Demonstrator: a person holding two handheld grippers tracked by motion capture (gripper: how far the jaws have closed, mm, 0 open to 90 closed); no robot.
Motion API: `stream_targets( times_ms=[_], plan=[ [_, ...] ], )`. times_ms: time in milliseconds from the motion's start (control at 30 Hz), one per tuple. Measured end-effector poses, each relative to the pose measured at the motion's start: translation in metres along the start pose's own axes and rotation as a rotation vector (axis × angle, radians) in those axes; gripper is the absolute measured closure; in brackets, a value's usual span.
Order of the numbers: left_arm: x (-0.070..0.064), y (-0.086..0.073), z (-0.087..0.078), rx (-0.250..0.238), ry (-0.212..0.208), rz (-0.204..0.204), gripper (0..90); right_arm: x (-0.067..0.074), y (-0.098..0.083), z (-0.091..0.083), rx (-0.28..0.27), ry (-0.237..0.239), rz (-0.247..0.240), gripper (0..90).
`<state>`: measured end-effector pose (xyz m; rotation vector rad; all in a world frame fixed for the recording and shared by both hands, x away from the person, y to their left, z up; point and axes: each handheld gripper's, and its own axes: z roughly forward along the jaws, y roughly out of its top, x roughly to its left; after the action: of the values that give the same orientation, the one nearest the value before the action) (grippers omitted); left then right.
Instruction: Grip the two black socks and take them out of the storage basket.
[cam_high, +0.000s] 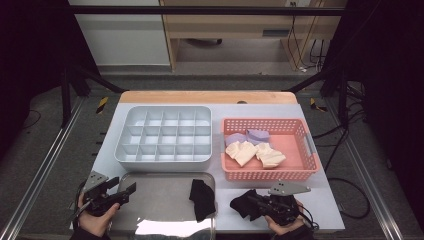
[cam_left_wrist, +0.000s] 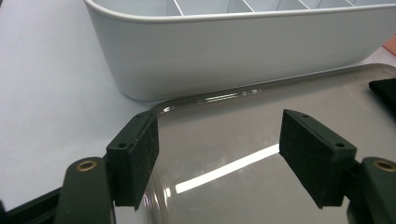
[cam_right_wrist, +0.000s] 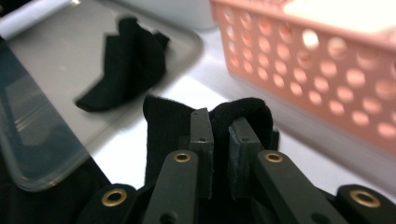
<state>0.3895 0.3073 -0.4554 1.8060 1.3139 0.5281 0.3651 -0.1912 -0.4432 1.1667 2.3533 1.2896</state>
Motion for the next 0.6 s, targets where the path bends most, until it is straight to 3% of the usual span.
stream_targets(
  times_ms=[333,600],
  plan=[
    [-0.001,0.000,0.001,-0.003,-0.012,-0.013,27.9,-0.011,-0.014,0.019,0.100,-0.076,0.026,81.7],
    [-0.003,0.007,-0.003,-0.034,-0.033,-0.018,27.8,-0.016,-0.009,0.025,0.101,-0.152,-0.017,79.2]
  ],
)
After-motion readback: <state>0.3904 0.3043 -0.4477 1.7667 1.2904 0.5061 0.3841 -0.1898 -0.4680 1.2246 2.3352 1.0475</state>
